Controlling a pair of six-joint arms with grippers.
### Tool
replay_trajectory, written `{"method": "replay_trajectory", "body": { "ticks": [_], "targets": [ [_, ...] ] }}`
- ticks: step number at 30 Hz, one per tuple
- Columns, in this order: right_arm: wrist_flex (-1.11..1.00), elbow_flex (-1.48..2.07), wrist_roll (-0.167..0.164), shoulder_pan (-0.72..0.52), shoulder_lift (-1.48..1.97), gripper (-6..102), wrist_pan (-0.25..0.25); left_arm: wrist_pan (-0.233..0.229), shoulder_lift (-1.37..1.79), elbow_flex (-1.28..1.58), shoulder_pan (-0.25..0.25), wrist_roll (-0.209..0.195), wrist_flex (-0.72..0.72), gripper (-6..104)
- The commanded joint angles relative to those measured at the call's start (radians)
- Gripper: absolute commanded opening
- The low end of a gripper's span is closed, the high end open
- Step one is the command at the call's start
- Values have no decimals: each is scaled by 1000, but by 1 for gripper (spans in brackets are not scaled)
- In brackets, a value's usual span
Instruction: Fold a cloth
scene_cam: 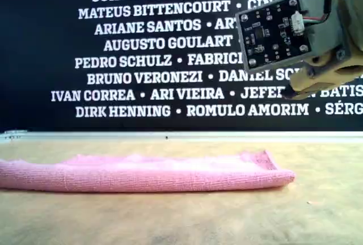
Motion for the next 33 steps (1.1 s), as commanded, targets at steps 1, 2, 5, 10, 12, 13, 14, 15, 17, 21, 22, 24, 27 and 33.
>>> {"method": "replay_trajectory", "body": {
  "ticks": [1, 2, 5, 10, 12, 13, 14, 15, 17, 21, 22, 24, 27, 33],
  "targets": [
    [14, -23, -12, 5, -15, 63, 3, -9, 14, -11, 29, 5, -3, 71],
    [12, -37, -12, 9, -54, 64, 3, -9, 14, -11, 29, 5, -3, 71],
    [12, -126, -12, 15, -209, 67, 0, -9, 14, -11, 29, 5, -3, 71],
    [14, -382, -12, 15, -647, 71, 0, -9, 14, -5, 31, 5, -3, 71],
    [14, -482, -11, 14, -821, 71, -9, -9, 14, 12, 31, 5, -2, 71],
    [14, -525, -9, 14, -902, 71, -12, -9, 14, 12, 31, 5, -2, 71],
    [14, -565, 0, 14, -971, 71, -12, -9, 14, 12, 31, 5, -2, 71],
    [15, -597, 3, 14, -1032, 71, -12, -9, 14, 12, 31, 5, -2, 71],
    [15, -644, 6, 14, -1123, 71, -8, -9, 14, 12, 31, 5, -2, 71],
    [32, -669, 6, 14, -1193, 71, 0, -9, 14, 12, 31, 5, -2, 71],
    [48, -670, 6, 14, -1193, 71, 0, -9, 14, 12, 31, 5, -2, 71],
    [64, -695, 6, 14, -1215, 71, 0, -9, 14, 12, 31, 5, -2, 71],
    [67, -755, 6, 6, -1239, 70, 2, -9, 14, 12, 31, 5, -2, 71],
    [69, -874, 6, 15, -1379, 70, 0, -9, 14, 12, 31, 5, -2, 71]
  ]
}}
